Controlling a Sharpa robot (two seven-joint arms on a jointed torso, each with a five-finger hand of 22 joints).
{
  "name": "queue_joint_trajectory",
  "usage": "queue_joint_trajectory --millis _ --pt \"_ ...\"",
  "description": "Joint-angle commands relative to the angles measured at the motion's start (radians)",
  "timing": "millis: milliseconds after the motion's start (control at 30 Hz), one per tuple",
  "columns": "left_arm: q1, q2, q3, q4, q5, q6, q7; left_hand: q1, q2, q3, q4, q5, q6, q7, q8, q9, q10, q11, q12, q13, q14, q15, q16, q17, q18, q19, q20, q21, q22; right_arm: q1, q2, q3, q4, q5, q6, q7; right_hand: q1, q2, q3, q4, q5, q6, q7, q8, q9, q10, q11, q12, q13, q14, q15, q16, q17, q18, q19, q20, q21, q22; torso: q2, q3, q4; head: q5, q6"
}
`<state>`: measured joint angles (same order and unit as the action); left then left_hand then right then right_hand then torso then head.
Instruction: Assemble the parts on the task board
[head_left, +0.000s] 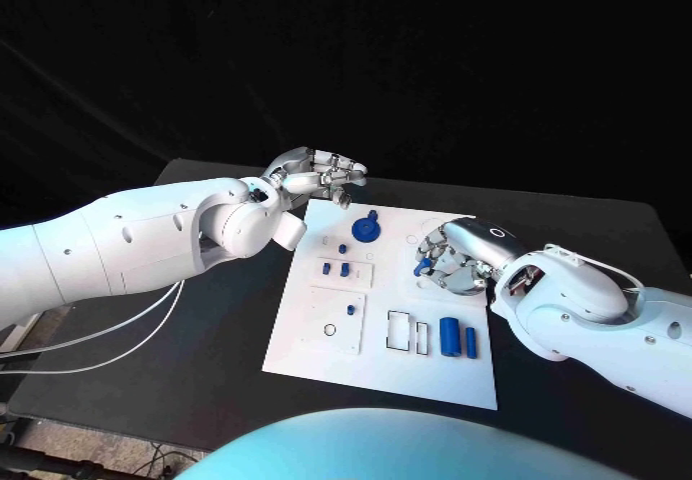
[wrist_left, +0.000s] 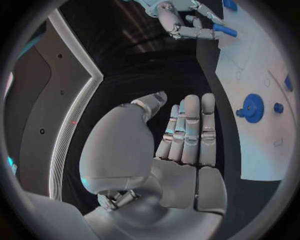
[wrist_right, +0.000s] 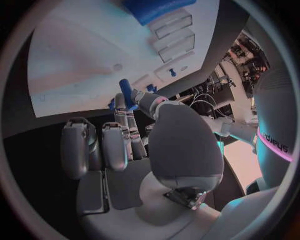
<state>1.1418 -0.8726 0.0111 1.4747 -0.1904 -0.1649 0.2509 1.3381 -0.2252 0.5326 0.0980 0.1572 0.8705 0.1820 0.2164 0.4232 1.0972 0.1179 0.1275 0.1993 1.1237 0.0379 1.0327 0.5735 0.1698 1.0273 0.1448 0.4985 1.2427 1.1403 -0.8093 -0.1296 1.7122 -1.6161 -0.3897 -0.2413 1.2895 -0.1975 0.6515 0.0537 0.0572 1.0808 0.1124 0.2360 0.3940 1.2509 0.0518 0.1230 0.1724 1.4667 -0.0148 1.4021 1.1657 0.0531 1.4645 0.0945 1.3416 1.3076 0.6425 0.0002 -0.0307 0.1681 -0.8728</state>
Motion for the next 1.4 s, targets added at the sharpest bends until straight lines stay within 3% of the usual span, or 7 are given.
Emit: queue_joint_trajectory --millis 33,167,333,500,733,1100,1400 --pt "0.001 0.002 0.001 0.0 0.002 0.015 0.006 -0.006 0.008 0.004 -0.001 0.003 -0.007 -0.002 0.004 0.001 -0.008 0.001 0.007 -0.002 0.004 0.006 -0.004 -0.002 0.012 0.005 0.005 -0.005 -0.002 0.009 -0.008 0.002 0.042 0.042 -0.029 -0.012 -0.004 0.006 -0.001 -0.003 -0.002 0.003 -0.001 0.007 0.024 0.002 0.003 -0.003 0.0 0.024 -0.004 0.005 -0.002 -0.007 0.022 -0.006 0.005 0.203 -0.001 -0.0004 -0.0011 0.008 0.0" --pt "0.001 0.005 0.001 -0.004 0.002 0.017 0.007 -0.006 0.008 0.004 -0.001 0.003 -0.007 -0.002 0.004 0.001 -0.008 0.001 0.007 -0.002 0.004 0.006 -0.004 -0.002 0.012 0.005 0.005 -0.005 -0.002 0.012 0.007 0.003 0.085 0.043 -0.026 -0.002 -0.003 0.006 0.001 -0.006 0.0 0.004 -0.002 0.009 0.027 0.002 0.002 -0.004 0.001 0.025 -0.005 0.005 -0.001 -0.007 0.022 -0.007 0.004 0.203 -0.001 0.001 -0.0021 0.027 0.0" --pt "0.001 0.011 0.001 -0.01 0.003 0.021 0.007 -0.006 0.009 0.005 -0.001 0.003 -0.008 -0.003 0.005 0.001 -0.008 0.0 0.008 -0.002 0.004 0.006 -0.004 -0.002 0.012 0.005 0.005 -0.005 -0.002 -0.001 0.06 0.003 0.111 0.022 -0.021 0.015 -0.004 0.005 0.004 -0.01 0.002 -0.002 0.0 0.01 0.031 -0.002 0.003 -0.008 0.002 0.025 -0.005 0.005 -0.002 -0.007 0.022 -0.008 0.004 0.203 -0.001 0.0023 -0.0001 0.045 0.0" --pt "0.001 0.018 0.001 -0.013 0.006 0.023 0.009 -0.006 0.009 0.005 -0.001 0.003 -0.008 -0.003 0.006 0.001 -0.007 0.0 0.009 -0.002 0.004 0.005 -0.003 -0.002 0.012 0.006 0.005 -0.005 -0.002 -0.029 0.123 -0.002 0.102 -0.003 -0.021 0.026 -0.007 0.005 0.011 -0.017 0.013 -0.011 0.003 0.01 0.037 -0.005 0.005 -0.013 0.005 0.025 -0.004 0.005 -0.002 -0.007 0.021 -0.008 0.004 0.203 0.001 0.0002 -0.001 0.058 0.0" --pt "0.001 0.023 0.001 -0.017 0.008 0.023 0.012 -0.005 0.008 0.005 -0.003 0.004 -0.011 -0.002 0.005 0.001 -0.008 0.0 0.009 -0.002 0.005 0.005 -0.003 -0.002 0.012 0.007 0.005 -0.004 -0.002 -0.072 0.196 -0.008 0.07 -0.023 -0.013 0.035 -0.008 0.005 0.012 -0.019 0.016 -0.014 0.004 0.01 0.039 -0.006 0.006 -0.015 0.006 0.025 -0.003 0.005 -0.003 -0.007 0.021 -0.007 0.003 0.203 0.001 0.0019 -0.0014 0.099 0.0" --pt "0.001 0.029 0.001 -0.019 0.008 0.026 0.013 -0.006 0.008 0.005 -0.003 0.004 -0.012 -0.002 0.006 0.001 -0.008 0.0 0.009 -0.002 0.006 0.005 -0.002 -0.002 0.012 0.007 0.005 -0.004 -0.003 -0.106 0.256 -0.017 0.001 -0.048 0.006 0.034 -0.01 0.004 0.013 -0.021 0.018 -0.017 0.005 0.01 0.041 -0.008 0.007 -0.017 0.006 0.025 -0.002 0.004 -0.004 -0.006 0.019 -0.007 0.0 0.202 0.002 0.0001 0.0 0.121 0.0" --pt "0.001 0.031 0.001 -0.019 0.008 0.027 0.011 -0.006 0.008 0.005 -0.003 0.004 -0.012 -0.002 0.006 0.001 -0.008 0.0 0.009 -0.002 0.006 0.005 -0.002 -0.002 0.012 0.007 0.005 -0.004 -0.003 -0.125 0.275 -0.022 -0.031 -0.059 0.031 0.027 -0.011 0.004 0.014 -0.022 0.019 -0.018 0.006 0.01 0.042 -0.009 0.008 -0.018 0.007 0.025 -0.002 0.004 -0.004 -0.006 0.019 -0.007 -0.002 0.201 0.001 -0.0003 -0.0005 0.125 0.0"
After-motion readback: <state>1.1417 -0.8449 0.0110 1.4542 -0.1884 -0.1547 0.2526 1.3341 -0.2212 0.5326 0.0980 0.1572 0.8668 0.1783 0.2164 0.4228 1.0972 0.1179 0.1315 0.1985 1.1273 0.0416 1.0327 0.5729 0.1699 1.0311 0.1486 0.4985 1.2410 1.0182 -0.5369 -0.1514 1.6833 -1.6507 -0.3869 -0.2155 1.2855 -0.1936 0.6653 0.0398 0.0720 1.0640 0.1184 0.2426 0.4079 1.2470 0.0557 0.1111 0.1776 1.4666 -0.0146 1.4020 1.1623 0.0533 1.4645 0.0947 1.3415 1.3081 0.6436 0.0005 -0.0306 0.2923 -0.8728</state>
